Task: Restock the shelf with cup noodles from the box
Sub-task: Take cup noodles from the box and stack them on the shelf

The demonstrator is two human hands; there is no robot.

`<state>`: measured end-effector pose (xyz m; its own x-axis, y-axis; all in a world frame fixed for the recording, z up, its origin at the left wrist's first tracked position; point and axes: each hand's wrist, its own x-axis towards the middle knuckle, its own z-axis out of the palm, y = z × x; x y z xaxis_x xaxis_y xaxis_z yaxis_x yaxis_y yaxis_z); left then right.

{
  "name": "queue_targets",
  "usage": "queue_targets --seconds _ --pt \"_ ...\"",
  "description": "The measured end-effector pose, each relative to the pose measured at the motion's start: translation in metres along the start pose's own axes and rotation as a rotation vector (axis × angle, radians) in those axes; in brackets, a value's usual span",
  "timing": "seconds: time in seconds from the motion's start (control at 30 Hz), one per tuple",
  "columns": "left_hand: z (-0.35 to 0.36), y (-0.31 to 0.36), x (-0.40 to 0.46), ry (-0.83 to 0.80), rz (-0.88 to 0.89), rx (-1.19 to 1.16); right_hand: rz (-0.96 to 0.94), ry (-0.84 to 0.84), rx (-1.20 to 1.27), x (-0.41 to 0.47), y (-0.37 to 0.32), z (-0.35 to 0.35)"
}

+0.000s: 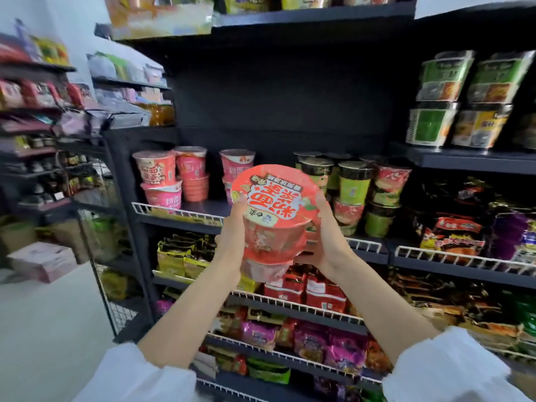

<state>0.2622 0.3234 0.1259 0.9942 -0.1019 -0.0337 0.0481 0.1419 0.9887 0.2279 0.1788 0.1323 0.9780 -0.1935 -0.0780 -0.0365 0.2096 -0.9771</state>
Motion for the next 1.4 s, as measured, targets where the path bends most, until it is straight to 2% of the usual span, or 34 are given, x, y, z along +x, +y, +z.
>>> queue_targets --seconds 0.23,0.33,0.6,0.77,0.97,1.1,1.23,1.4 --pt "-0.068 0.030 0.124 0.031 0.074 0.011 -0.028 -0.055 0.004 0.134 0.001 0.086" --pt "-0.094 0.044 0.182 0.056 0.042 0.022 -0.029 -0.067 0.005 0.187 -0.004 0.120" --pt "-0.152 0.069 0.310 -0.023 0.006 -0.019 -0.049 -0.091 0.012 0.304 -0.012 0.197" --pt "-0.182 0.062 0.381 -0.080 -0.103 0.007 0.027 0.039 0.035 0.362 0.003 0.232" --pt "-0.201 0.040 0.430 -0.175 -0.253 0.157 0.194 0.139 -0.002 0.392 0.036 0.253" --pt "-0.207 0.042 0.447 -0.181 -0.245 0.173 0.217 0.189 0.008 0.396 0.039 0.263" --pt "-0.214 0.042 0.454 -0.105 -0.210 0.133 0.190 0.174 0.041 0.392 0.037 0.276" --pt "-0.214 0.032 0.451 -0.122 -0.208 0.069 0.207 0.251 0.044 0.389 0.039 0.281"
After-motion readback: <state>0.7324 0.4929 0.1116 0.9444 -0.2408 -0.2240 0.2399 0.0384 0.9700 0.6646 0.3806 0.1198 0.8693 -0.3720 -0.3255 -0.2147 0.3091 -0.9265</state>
